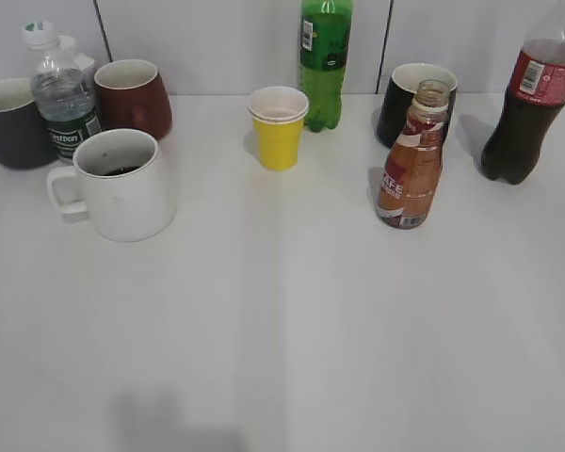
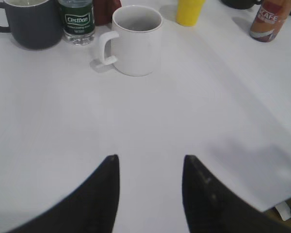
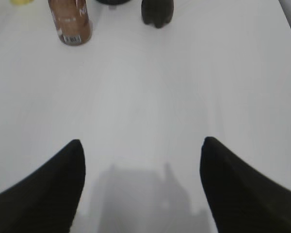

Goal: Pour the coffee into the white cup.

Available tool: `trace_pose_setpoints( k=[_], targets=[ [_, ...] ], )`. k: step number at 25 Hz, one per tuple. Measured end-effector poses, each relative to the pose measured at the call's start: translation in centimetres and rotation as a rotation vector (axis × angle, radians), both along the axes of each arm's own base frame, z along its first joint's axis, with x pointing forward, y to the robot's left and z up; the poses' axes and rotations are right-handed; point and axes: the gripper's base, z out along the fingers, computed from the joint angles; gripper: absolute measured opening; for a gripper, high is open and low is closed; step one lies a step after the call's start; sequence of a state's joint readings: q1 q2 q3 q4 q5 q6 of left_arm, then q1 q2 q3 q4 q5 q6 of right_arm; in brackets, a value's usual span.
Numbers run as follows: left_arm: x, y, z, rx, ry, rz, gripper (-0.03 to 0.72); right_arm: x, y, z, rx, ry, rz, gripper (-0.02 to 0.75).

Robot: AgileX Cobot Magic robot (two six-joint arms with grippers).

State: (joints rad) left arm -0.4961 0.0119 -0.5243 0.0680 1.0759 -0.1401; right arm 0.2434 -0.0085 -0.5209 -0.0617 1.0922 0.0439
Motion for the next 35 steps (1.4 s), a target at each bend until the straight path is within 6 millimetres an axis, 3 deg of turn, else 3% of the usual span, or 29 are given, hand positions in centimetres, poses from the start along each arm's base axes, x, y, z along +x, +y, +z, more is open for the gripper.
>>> trace_pose_setpoints(
  k=[22,35],
  targets=[
    [0.03,-0.02,0.02,-0.001,-0.006,0.005,0.306,0.4,0.1,-0.2,0.024,-0.019,-0.009,0.572],
    [-0.18,-0.15,0.03,0.0,-0.007,0.314,0.289,0.34,0.16,-0.18,0.023,-0.024,-0.129,0.571]
  ],
)
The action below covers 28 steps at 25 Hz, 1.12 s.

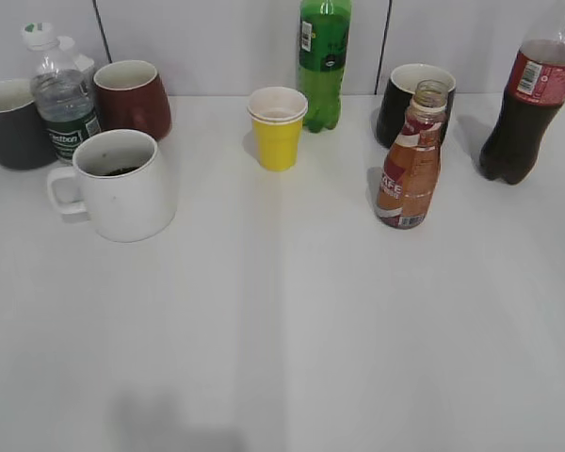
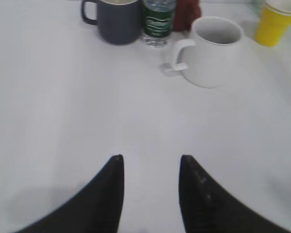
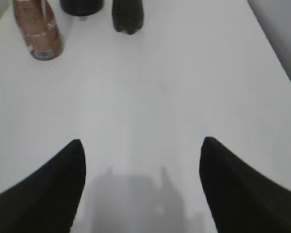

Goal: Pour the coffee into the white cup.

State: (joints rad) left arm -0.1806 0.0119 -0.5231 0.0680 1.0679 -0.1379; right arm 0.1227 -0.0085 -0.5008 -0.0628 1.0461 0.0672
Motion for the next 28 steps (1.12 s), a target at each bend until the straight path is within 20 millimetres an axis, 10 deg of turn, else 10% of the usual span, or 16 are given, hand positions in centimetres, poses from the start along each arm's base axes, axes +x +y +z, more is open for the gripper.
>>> trace_pose_setpoints(
  k=[28],
  targets=[
    [-0.39,-0.06,-0.01,-0.002,-0.019,0.131,0.242,0.0,0.05,-0.03,0.003,-0.002,-0.035,0.57]
  ],
)
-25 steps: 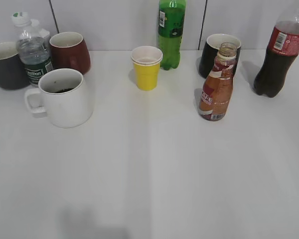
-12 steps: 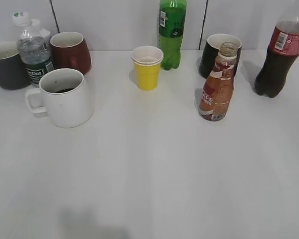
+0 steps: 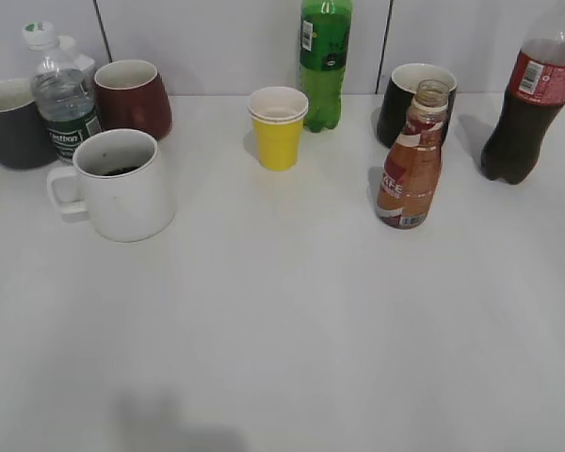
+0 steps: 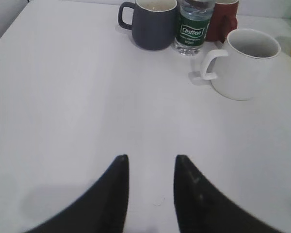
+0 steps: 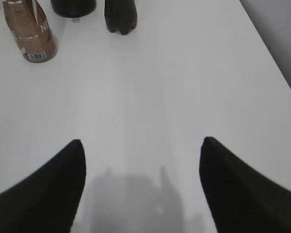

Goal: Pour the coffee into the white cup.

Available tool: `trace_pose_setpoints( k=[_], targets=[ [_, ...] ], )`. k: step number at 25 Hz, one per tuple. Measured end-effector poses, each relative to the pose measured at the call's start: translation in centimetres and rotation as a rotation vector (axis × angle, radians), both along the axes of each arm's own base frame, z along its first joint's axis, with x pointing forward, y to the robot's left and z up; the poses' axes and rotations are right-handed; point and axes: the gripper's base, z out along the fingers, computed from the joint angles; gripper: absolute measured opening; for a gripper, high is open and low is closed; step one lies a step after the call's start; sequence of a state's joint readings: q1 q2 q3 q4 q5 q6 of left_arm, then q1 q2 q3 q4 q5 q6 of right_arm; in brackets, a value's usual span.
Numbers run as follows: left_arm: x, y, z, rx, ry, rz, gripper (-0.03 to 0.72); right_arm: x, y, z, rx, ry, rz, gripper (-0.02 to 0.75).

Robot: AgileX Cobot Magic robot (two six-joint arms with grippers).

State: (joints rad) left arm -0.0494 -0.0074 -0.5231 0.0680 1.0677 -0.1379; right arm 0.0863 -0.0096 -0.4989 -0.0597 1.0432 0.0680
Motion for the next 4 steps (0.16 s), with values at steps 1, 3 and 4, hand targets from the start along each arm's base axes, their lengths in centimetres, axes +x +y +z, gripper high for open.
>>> trace_pose_setpoints(
  k=[1,3,4],
  targets=[
    [0.0,0.0,0.0,0.0,0.0,0.0,0.241,0.0,0.0,0.0,0.0,0.0,0.0,0.57],
    [0.0,0.0,0.0,0.0,0.0,0.0,0.241,0.0,0.0,0.0,0.0,0.0,0.0,0.57],
    [0.0,0.0,0.0,0.0,0.0,0.0,0.241,0.0,0.0,0.0,0.0,0.0,0.0,0.57]
  ],
)
